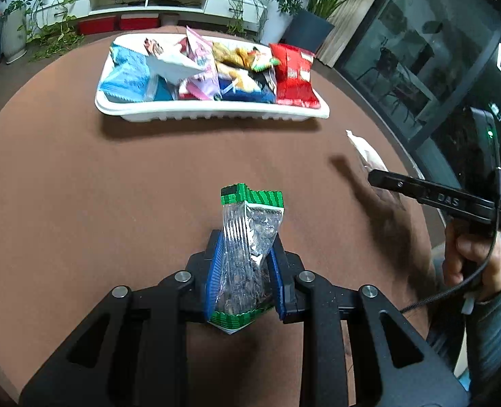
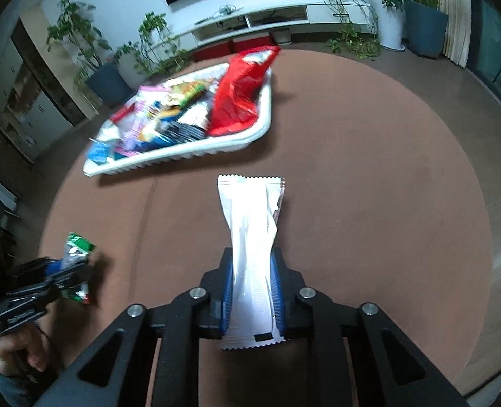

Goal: Organize snacks
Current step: 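Carry the seed bag with the left tool while the right tool carries the white packet to the tray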

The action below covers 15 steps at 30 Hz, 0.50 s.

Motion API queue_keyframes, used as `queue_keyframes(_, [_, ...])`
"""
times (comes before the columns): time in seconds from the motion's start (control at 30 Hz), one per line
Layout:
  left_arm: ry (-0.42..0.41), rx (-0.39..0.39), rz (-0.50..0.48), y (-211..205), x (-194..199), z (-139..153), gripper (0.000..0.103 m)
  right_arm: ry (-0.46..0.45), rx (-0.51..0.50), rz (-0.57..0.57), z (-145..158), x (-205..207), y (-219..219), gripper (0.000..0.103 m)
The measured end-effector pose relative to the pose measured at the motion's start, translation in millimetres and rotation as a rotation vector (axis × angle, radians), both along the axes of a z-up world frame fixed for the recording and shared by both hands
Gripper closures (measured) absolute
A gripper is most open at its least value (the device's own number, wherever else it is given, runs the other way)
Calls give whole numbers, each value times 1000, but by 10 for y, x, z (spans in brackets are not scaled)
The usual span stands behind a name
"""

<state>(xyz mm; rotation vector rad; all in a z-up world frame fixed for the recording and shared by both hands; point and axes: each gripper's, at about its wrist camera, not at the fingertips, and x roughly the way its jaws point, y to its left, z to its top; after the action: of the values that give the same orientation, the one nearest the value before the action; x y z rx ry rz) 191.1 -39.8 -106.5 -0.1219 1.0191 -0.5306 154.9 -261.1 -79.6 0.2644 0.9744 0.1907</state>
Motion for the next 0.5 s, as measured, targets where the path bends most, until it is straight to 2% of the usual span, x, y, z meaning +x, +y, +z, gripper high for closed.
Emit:
queue_keyframes(0.3, [-96,-23,67,303,355,548,80,-69,130,28,504,186,104,82])
queue_keyframes(0.5, [-170,-17,111,422,881,995,80,-148,139,51,963,525,307,82])
